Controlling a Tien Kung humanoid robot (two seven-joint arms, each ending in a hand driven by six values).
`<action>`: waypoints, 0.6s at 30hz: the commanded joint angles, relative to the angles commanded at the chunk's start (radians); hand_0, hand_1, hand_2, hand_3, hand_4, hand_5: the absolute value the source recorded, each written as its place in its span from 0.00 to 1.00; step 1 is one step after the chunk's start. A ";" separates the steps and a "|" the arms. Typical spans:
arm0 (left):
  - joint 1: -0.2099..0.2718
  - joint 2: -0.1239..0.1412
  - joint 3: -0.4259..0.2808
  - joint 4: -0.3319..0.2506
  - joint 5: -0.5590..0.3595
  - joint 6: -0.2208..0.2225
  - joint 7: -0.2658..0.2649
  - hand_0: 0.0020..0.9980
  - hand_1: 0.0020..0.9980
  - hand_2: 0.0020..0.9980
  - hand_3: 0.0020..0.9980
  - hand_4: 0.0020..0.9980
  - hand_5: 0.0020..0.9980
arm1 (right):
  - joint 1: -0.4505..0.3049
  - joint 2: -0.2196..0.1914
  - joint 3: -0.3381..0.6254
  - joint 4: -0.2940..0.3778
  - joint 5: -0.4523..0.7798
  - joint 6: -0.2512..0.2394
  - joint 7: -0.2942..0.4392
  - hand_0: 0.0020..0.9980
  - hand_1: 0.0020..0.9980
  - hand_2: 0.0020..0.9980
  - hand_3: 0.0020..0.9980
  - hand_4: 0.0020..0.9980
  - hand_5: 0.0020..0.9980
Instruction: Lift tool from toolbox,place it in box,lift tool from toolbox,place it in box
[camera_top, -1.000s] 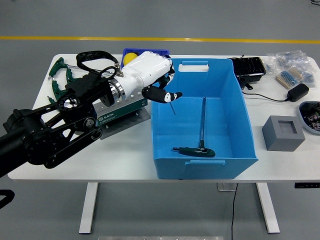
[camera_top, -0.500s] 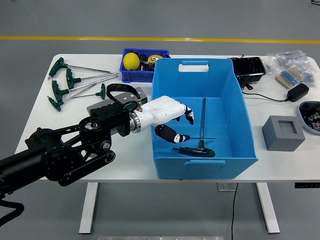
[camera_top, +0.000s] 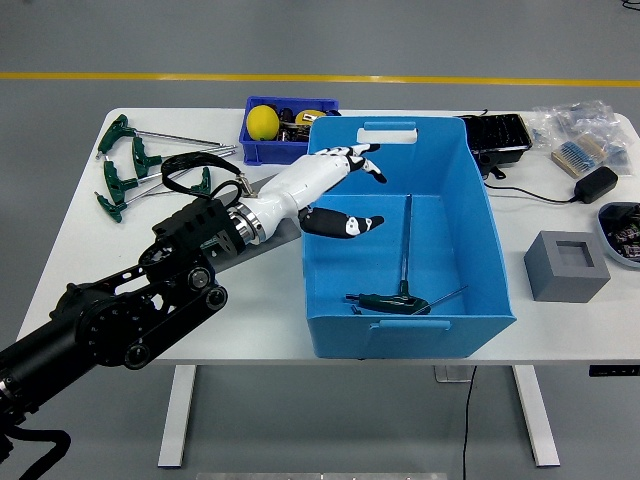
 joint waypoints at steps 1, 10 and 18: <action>0.014 -0.003 -0.028 -0.006 -0.028 0.008 -0.002 0.92 0.96 1.00 0.75 0.78 0.44 | 0.000 0.000 -0.002 0.000 0.003 0.001 0.001 0.68 0.64 0.72 0.57 0.80 0.73; 0.252 -0.056 -0.372 -0.100 -0.357 -0.055 0.035 0.82 0.83 0.92 0.69 0.79 0.48 | -0.004 0.004 -0.016 -0.003 0.028 0.005 0.009 0.68 0.64 0.72 0.57 0.80 0.73; 0.483 -0.037 -0.567 -0.106 -0.691 -0.089 -0.007 0.78 0.77 0.87 0.75 0.83 0.74 | -0.006 0.014 -0.003 -0.009 0.007 -0.001 0.002 0.68 0.64 0.72 0.57 0.80 0.73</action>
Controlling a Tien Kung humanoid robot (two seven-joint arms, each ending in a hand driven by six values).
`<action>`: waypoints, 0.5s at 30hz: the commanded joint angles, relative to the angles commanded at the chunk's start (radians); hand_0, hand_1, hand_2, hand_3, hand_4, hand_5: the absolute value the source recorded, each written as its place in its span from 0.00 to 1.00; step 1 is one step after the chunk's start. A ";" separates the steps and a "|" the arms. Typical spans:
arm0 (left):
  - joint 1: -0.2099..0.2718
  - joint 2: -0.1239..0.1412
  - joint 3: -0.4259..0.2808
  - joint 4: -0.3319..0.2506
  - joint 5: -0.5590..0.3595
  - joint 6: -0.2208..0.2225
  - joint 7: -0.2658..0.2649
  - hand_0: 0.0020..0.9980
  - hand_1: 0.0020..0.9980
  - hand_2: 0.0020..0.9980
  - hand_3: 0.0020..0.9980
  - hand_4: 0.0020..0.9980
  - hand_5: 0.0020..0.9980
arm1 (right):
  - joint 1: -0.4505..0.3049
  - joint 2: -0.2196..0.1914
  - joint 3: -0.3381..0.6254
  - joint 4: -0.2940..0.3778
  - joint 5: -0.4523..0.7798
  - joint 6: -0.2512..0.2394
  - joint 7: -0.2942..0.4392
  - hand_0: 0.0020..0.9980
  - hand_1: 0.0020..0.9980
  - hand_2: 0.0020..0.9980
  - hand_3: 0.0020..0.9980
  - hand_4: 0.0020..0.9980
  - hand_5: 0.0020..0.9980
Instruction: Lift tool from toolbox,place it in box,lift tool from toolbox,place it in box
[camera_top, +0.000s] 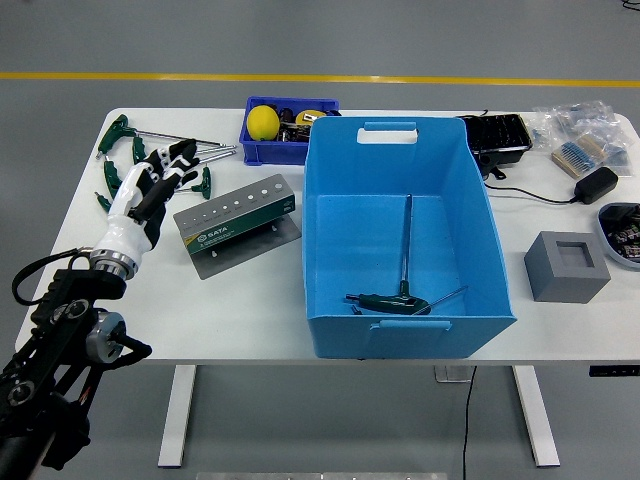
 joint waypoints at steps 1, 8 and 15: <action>0.033 0.020 0.003 -0.015 -0.025 -0.004 -0.013 0.78 0.77 0.87 0.75 0.83 0.74 | -0.002 0.003 0.004 -0.003 0.000 -0.001 0.000 0.68 0.64 0.72 0.57 0.80 0.73; 0.157 0.050 -0.037 -0.066 -0.029 -0.008 -0.038 0.78 0.76 0.86 0.74 0.82 0.74 | -0.009 0.010 0.017 -0.008 -0.012 -0.001 -0.005 0.68 0.64 0.71 0.57 0.79 0.73; 0.175 0.019 -0.090 -0.057 0.004 -0.018 -0.034 0.77 0.76 0.86 0.74 0.81 0.74 | -0.010 0.011 0.036 -0.008 -0.045 -0.004 -0.016 0.68 0.64 0.71 0.57 0.79 0.74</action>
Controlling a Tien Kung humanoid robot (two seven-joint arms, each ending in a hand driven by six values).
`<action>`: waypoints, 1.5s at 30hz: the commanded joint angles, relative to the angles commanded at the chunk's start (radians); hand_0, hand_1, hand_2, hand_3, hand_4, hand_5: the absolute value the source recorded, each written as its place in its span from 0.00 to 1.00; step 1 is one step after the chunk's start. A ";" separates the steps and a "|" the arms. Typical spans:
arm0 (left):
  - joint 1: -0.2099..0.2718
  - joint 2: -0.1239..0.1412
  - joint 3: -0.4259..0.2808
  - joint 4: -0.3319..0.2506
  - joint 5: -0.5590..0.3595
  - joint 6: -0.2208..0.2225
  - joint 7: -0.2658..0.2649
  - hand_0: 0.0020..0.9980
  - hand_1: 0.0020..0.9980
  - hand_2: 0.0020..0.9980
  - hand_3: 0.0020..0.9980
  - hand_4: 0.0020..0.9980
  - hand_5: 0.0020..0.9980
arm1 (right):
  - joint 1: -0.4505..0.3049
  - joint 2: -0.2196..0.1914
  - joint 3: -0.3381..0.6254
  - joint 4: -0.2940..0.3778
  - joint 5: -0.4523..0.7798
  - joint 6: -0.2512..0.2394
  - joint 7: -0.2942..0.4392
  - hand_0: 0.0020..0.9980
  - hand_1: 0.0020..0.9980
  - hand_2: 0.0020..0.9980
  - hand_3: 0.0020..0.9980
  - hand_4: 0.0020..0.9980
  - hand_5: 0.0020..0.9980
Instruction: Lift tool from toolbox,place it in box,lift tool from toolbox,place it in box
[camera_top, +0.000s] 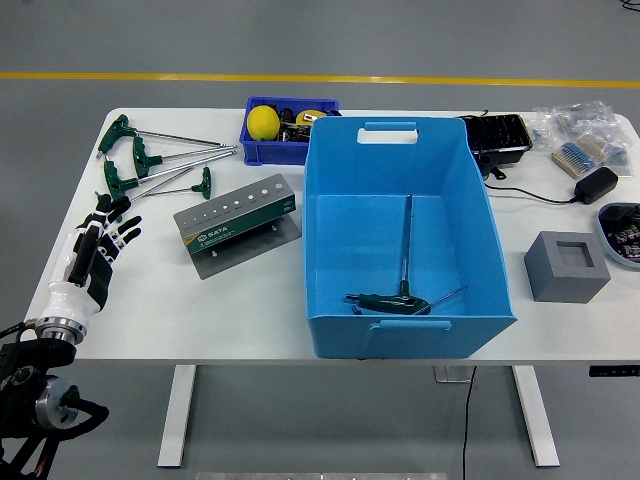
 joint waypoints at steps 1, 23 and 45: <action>-0.003 -0.001 -0.005 0.001 0.001 -0.007 0.000 0.77 0.76 0.86 0.74 0.81 0.74 | 0.001 -0.001 0.002 0.000 -0.005 0.000 -0.002 0.68 0.64 0.71 0.57 0.79 0.74; -0.069 -0.029 -0.011 0.002 0.017 -0.041 -0.003 0.85 0.82 0.89 0.76 0.83 0.76 | 0.015 -0.005 -0.013 0.002 0.028 0.005 0.003 0.68 0.64 0.71 0.57 0.79 0.74; -0.068 -0.014 0.005 0.012 0.024 -0.029 -0.032 0.97 0.83 0.95 0.85 0.92 0.88 | 0.016 -0.009 0.014 0.005 -0.027 0.000 -0.013 0.68 0.64 0.71 0.57 0.79 0.74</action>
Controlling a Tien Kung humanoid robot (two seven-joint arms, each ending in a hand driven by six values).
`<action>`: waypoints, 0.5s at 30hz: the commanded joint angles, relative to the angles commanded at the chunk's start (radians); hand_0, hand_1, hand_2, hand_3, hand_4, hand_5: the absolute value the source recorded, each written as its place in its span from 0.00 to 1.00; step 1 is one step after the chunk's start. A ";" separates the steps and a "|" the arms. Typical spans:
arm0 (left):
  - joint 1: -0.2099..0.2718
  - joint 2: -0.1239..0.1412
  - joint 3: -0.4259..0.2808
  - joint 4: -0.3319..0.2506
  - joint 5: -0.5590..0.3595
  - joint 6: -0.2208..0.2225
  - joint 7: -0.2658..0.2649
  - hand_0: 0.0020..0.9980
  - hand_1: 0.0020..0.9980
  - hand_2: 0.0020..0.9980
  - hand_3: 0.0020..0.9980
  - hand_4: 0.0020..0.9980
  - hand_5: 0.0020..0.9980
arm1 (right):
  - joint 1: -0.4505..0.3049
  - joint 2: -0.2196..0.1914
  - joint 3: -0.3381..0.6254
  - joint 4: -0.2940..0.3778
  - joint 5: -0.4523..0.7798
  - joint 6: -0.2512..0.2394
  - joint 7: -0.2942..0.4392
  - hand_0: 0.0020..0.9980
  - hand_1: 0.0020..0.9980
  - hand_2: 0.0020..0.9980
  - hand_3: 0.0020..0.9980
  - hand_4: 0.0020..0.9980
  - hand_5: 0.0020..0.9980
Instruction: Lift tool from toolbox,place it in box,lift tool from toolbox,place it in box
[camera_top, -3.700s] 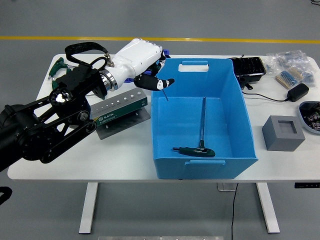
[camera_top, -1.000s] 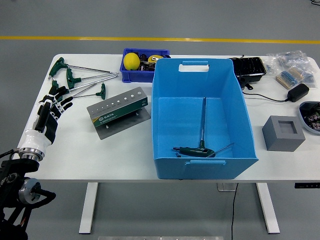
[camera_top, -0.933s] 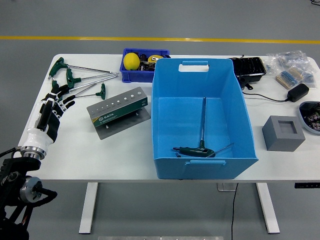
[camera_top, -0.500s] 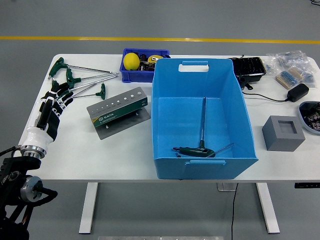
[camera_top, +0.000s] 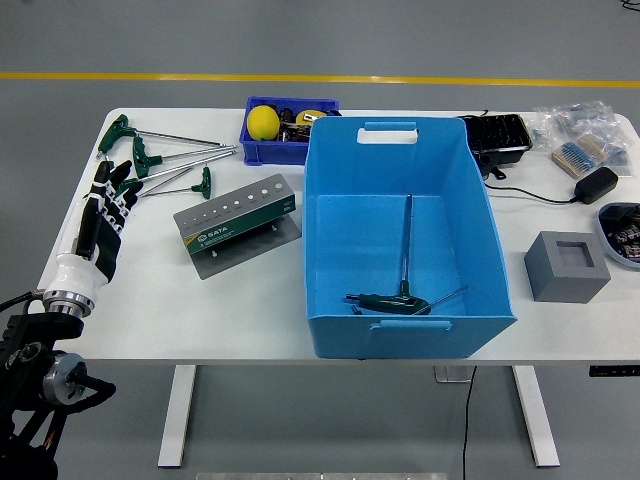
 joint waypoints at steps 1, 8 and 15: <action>0.001 0.001 0.001 0.001 -0.001 -0.001 0.001 0.97 0.83 0.95 0.85 0.92 0.88 | 0.000 0.000 0.001 0.000 -0.002 0.000 0.000 0.68 0.64 0.71 0.57 0.79 0.74; 0.000 0.004 0.008 0.003 0.003 -0.009 0.009 0.95 0.82 0.93 0.84 0.92 0.88 | -0.001 0.000 0.007 0.000 -0.009 -0.003 -0.002 0.68 0.64 0.71 0.56 0.79 0.74; -0.004 0.005 0.016 0.003 -0.002 -0.016 0.010 0.94 0.82 0.93 0.83 0.91 0.88 | 0.003 0.000 0.000 0.001 0.001 -0.002 0.000 0.68 0.64 0.71 0.57 0.79 0.74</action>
